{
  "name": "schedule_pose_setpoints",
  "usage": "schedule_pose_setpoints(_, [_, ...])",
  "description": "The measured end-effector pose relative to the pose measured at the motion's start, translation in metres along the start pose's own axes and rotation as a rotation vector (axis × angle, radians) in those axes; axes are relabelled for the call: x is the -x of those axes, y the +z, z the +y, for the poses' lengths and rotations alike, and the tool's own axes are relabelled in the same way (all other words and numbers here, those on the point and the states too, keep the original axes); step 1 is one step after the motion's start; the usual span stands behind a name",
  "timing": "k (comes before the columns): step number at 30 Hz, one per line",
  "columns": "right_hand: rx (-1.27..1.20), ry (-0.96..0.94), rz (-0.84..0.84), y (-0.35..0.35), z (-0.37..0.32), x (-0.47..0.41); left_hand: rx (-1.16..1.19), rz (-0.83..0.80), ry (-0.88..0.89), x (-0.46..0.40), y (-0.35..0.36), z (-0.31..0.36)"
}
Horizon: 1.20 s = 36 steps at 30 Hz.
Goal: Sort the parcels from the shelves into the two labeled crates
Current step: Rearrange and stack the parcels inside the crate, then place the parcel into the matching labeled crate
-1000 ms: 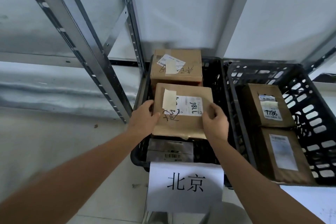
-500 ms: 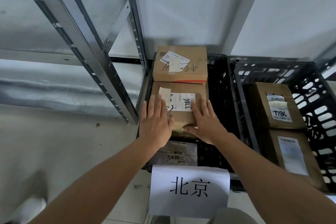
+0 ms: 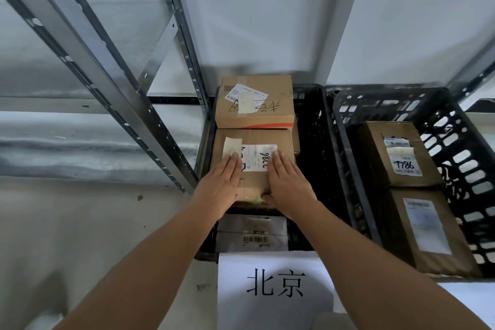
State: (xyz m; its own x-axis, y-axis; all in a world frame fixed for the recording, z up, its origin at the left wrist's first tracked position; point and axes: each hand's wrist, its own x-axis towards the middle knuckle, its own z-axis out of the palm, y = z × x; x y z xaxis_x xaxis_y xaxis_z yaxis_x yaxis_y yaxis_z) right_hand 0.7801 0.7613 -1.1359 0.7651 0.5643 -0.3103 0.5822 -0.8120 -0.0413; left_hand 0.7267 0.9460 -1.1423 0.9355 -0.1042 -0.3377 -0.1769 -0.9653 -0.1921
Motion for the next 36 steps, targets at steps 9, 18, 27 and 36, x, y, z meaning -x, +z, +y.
schedule_pose_setpoints(9, [-0.02,-0.004,-0.073,-0.02,0.008,0.012,-0.024,-0.112,-0.039,0.01,-0.036,0.008])
schedule_pose_setpoints(18, [-0.205,0.324,-0.04,-0.208,0.079,0.097,0.1,0.044,0.05,0.017,-0.28,0.036])
schedule_pose_setpoints(27, [-0.167,0.672,0.246,-0.515,0.184,0.277,0.156,0.403,0.298,0.055,-0.611,0.097])
schedule_pose_setpoints(36, [-0.074,0.807,0.526,-0.707,0.257,0.492,0.074,0.803,0.497,0.153,-0.869,0.22])
